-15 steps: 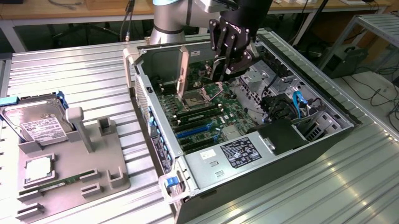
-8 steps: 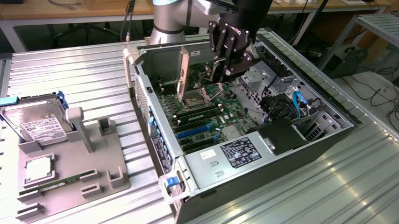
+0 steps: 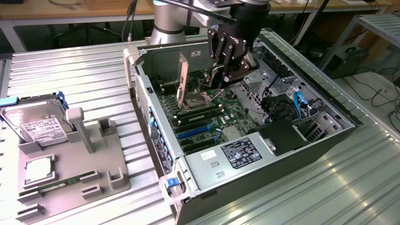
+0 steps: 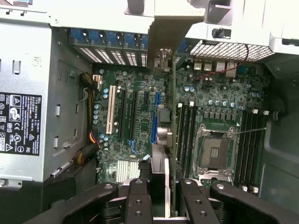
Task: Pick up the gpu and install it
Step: 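Insert the gpu into the slot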
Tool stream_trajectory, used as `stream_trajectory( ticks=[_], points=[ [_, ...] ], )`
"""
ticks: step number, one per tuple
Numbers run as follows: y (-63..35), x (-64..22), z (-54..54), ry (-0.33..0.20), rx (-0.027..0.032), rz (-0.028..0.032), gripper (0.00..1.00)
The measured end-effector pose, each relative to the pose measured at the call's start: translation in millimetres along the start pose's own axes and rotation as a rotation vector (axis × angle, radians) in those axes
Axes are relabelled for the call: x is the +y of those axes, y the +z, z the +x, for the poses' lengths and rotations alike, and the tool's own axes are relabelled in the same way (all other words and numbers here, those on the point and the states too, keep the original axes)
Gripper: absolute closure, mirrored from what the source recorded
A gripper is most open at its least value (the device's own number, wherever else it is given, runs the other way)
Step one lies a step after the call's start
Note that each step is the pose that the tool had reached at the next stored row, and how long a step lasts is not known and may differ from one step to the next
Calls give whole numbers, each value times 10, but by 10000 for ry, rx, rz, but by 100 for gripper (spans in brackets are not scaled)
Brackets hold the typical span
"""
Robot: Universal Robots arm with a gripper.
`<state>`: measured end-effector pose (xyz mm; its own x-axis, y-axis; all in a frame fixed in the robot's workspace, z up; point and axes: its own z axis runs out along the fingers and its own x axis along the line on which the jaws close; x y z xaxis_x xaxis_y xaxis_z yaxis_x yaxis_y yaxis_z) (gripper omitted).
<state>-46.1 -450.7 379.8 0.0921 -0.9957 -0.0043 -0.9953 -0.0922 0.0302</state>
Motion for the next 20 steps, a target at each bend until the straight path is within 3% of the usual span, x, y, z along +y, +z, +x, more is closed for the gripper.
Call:
stream_trajectory(
  ticks=[20],
  points=[
    [121,-4,1,1,-1,0,72]
  ],
)
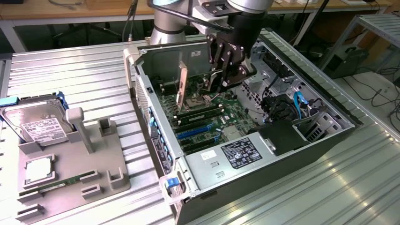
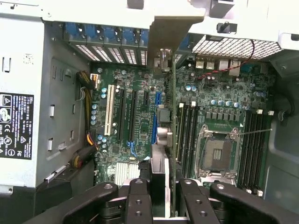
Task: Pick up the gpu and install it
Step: 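Insert the gpu into the slot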
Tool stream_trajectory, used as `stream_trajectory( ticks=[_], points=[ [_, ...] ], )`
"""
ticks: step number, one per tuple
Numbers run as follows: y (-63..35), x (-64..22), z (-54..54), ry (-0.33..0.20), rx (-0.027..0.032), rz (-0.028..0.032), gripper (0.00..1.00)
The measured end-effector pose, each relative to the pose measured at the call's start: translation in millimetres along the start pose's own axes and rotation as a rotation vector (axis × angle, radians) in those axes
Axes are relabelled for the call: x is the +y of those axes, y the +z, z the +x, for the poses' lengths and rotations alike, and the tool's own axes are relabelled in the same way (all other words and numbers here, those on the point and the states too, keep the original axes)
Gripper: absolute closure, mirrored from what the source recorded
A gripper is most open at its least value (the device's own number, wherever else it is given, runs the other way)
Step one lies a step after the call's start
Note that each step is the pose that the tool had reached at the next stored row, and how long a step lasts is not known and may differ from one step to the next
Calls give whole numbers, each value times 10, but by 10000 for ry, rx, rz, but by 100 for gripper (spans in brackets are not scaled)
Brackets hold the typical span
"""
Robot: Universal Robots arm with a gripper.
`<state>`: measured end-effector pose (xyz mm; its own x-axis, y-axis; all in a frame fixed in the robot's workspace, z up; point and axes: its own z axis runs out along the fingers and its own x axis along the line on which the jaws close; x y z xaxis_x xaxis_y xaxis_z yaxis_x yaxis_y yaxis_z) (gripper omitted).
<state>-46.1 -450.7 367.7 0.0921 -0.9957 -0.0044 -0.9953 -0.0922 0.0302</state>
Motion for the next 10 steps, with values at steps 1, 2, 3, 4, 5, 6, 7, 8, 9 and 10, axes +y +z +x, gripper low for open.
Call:
stream_trajectory(
  ticks=[1,2,3,4,5,6,7,8,9,10],
  points=[
    [6,0,0,0,0,-1,72],
    [13,0,0,0,1,0,72],
    [19,-1,0,0,0,0,72],
    [26,-1,0,0,1,-1,72],
    [32,-1,0,0,1,-1,72],
    [37,-1,0,0,1,-1,72],
    [43,-1,0,0,0,0,72],
    [49,-1,0,0,0,0,72],
    [56,-2,0,0,-1,0,72],
    [62,-2,0,0,-2,0,72]
  ],
)
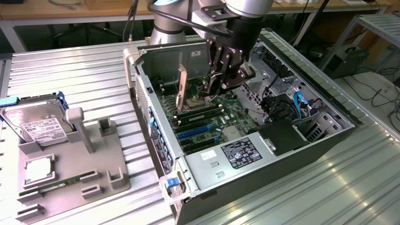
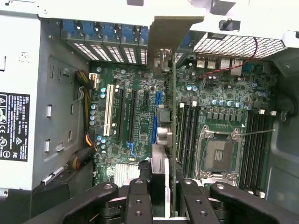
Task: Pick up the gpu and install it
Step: 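Insert the gpu into the slot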
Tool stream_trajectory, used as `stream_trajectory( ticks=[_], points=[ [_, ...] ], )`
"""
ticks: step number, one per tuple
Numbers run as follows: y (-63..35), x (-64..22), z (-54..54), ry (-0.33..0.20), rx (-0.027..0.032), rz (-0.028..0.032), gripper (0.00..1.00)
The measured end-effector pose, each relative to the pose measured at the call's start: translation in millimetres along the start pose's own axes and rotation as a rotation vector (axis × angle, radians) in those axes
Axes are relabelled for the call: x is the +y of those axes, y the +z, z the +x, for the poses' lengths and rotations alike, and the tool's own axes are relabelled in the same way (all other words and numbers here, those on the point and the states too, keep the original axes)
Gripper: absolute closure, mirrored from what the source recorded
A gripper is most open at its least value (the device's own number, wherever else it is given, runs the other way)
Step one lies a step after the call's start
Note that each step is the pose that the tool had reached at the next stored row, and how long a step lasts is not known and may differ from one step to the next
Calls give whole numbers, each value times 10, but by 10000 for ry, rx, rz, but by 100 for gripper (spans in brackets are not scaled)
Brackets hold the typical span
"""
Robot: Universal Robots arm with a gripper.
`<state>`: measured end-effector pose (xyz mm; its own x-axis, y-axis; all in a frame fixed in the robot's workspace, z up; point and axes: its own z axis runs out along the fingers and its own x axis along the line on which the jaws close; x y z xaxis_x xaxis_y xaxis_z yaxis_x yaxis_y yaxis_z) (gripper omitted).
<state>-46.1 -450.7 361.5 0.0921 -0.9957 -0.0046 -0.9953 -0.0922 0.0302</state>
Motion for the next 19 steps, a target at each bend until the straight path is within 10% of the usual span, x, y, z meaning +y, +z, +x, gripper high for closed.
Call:
stream_trajectory(
  ticks=[19],
  points=[
    [137,-4,1,0,-5,0,72]
  ],
)
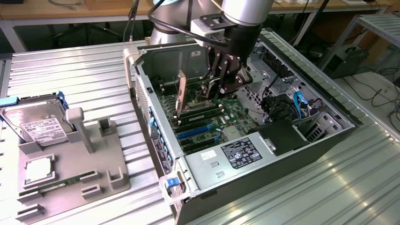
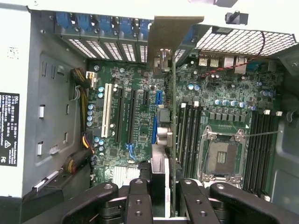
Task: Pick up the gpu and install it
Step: 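Insert the gpu into the slot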
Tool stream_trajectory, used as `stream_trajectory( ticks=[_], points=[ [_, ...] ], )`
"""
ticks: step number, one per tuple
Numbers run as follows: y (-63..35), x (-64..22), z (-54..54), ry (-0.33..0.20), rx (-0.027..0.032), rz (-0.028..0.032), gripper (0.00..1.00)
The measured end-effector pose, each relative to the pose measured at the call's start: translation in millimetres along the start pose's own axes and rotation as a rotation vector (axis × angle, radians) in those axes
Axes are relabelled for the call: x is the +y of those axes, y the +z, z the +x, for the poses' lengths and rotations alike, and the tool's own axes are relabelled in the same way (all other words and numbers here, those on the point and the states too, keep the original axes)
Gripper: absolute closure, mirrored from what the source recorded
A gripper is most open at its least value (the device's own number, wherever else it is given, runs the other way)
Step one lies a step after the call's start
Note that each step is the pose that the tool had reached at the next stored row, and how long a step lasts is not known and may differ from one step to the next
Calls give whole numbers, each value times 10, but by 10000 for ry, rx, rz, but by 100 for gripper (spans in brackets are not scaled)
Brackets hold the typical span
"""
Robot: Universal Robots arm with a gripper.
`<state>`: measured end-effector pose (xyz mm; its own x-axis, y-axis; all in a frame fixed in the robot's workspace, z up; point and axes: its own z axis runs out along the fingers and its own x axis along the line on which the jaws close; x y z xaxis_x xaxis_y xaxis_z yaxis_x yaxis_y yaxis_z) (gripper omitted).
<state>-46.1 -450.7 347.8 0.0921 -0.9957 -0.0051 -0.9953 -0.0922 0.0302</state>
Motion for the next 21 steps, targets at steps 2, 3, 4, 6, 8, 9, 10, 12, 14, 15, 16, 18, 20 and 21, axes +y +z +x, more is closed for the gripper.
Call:
stream_trajectory(
  ticks=[2,3,4,6,8,9,10,12,14,15,16,18,20,21],
  points=[
    [13,0,0,0,0,0,72],
    [19,-1,0,0,-1,0,72],
    [25,-1,0,1,-1,0,72],
    [46,-1,0,0,-3,-1,72],
    [57,-2,0,1,-4,-3,72],
    [65,-2,0,0,-5,-5,72],
    [71,-2,0,-1,-6,-6,72],
    [81,-2,0,0,-10,-9,72],
    [90,-3,0,0,-17,-11,72],
    [97,-3,0,0,-20,-13,72],
    [101,-3,1,0,-23,-15,72],
    [113,-3,1,-1,-32,-17,72],
    [122,-4,1,-1,-36,-17,72],
    [127,-4,1,-1,-38,-18,72]
  ],
)
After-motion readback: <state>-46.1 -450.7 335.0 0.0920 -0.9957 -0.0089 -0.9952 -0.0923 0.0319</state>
